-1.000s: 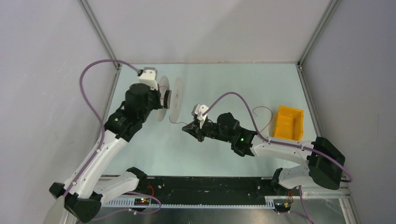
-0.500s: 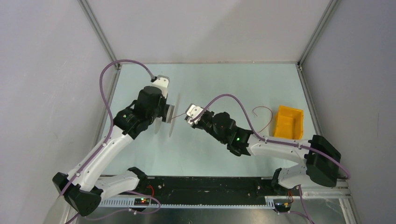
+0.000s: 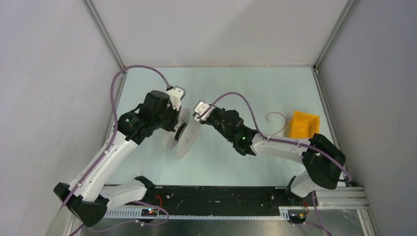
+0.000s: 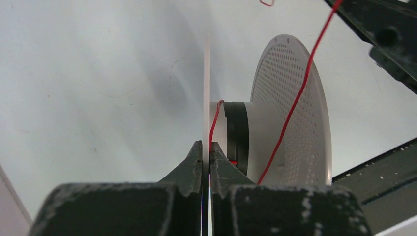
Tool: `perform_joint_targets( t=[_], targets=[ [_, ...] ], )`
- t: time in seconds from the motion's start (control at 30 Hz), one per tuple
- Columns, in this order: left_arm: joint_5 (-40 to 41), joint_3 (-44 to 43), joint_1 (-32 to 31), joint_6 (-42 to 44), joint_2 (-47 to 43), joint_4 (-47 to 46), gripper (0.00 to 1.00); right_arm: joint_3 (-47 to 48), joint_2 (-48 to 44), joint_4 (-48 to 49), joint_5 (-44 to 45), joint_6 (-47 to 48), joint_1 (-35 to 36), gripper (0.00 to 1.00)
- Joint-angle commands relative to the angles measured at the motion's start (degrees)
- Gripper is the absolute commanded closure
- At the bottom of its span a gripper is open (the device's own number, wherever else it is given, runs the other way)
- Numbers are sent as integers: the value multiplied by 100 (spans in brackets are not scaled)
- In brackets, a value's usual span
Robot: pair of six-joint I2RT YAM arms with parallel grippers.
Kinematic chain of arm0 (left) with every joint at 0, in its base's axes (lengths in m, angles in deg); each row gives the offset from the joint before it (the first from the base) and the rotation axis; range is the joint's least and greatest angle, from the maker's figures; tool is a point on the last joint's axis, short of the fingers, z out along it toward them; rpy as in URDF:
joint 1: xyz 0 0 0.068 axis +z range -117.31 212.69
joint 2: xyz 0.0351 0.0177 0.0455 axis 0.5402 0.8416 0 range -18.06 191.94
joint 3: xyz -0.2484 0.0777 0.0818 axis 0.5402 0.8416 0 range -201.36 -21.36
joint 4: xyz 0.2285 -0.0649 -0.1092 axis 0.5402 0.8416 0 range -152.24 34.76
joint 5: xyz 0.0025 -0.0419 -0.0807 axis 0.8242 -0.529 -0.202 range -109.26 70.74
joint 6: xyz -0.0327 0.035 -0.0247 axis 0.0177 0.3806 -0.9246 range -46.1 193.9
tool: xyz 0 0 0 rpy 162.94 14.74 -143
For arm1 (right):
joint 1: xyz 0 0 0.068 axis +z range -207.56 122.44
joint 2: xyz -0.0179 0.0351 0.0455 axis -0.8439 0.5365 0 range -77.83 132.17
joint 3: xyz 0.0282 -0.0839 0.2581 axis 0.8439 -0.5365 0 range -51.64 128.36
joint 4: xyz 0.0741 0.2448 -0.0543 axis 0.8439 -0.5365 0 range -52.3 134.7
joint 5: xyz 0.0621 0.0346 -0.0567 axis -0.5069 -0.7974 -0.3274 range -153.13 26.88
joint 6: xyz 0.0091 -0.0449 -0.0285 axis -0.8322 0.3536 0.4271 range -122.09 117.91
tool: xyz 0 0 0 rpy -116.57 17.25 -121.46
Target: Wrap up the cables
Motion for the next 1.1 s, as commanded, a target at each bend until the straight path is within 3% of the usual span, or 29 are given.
perform_joint_targets(
  t=[0.0, 0.23, 0.47, 0.73, 1.07],
  targets=[
    [-555, -416, 2, 0, -214, 41, 100, 223, -322, -771, -1031, -1101, -381, 95],
    [-668, -804, 282, -377, -300, 151, 100, 127, -219, -1179, -3866, -2554, -1238, 100],
    [-1371, -928, 793, -602, -504, 140, 100, 50, 216, -505, -6294, -3625, -1949, 98],
    [-1908, -1222, 1156, -790, -605, 139, 100, 30, 801, 446, -7483, -4542, -2027, 89],
    [-2258, -1514, 1374, -1015, -578, 106, 100, -2, 1272, 1607, -7877, -5278, -1948, 77]
  ],
)
